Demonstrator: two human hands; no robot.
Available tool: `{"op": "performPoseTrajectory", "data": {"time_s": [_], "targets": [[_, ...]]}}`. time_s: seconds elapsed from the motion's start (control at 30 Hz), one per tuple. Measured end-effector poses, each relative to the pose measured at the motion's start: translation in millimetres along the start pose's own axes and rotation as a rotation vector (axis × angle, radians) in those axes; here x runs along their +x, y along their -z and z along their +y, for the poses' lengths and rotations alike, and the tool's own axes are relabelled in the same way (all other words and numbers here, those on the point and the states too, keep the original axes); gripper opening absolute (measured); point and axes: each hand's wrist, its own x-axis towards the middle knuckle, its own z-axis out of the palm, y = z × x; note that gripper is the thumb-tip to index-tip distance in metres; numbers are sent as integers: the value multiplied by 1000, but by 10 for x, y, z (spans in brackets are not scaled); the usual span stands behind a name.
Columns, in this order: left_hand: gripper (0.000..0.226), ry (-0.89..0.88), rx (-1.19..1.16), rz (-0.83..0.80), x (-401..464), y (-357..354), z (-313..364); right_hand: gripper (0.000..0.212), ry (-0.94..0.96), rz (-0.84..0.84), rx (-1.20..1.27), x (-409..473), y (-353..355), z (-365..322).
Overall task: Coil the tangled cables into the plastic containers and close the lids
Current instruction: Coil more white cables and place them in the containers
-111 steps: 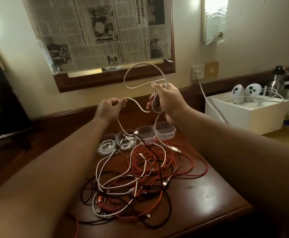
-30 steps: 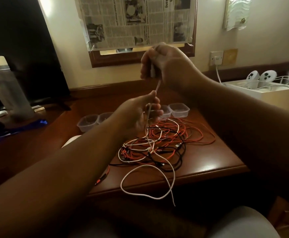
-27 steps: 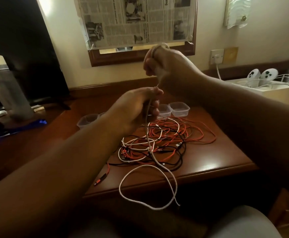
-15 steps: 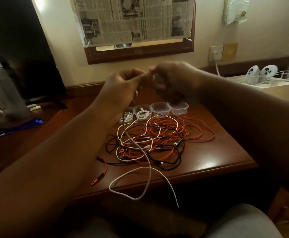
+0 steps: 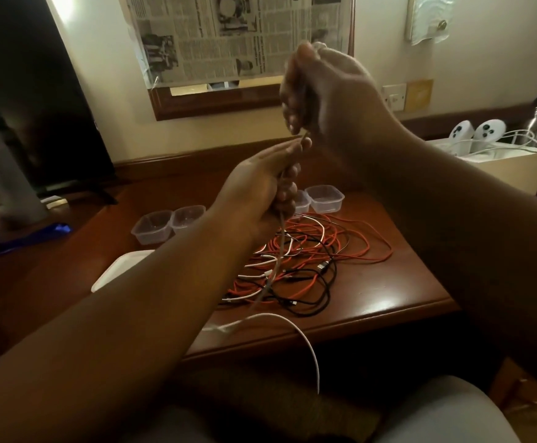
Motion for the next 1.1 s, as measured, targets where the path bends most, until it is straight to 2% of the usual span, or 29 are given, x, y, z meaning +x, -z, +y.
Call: {"op": "performPoseTrajectory", "data": {"time_s": [0.07,0.1,0.17,0.2,0.5,0.57,0.63,0.73,0.8,0.87,0.93,1.0,1.1], "targets": [[14,25,40,-22,-20,7,-42,23,152,55,-536,-12,33,64],[16,32,53,-41,-39,-4,-58,19,215,24,-756,-24,43,104],[25,42,106,-57,-76,-31,-84,18,310,-67,-1112,-66,64,198],[27,46,138,-54,-82,-36,-95,19,348,-85,-1210,-84,77,242],[23,-56,362,-91,-44,-29,-84,25,521,59,-1268,-78,176,276],[20,-83,530,-105,-23,-15,-42,26,561,117,-1325,-59,229,294],[16,-175,800,-97,-10,12,27,28,569,136,-1390,-42,317,327],[14,-484,1111,-22,34,102,118,37,465,66,-1405,-24,442,402],[17,-660,1107,36,63,149,160,47,260,-69,-1266,-15,477,467],[18,-702,978,71,110,163,126,55,26,-169,-877,-22,467,490],[15,-613,707,101,150,119,53,60,-176,-230,-438,-38,450,430],[13,-489,410,95,170,36,-21,62,-351,-339,-117,-55,454,364],[16,-303,30,59,187,-148,-135,56,-427,-461,345,-78,464,329]]}}
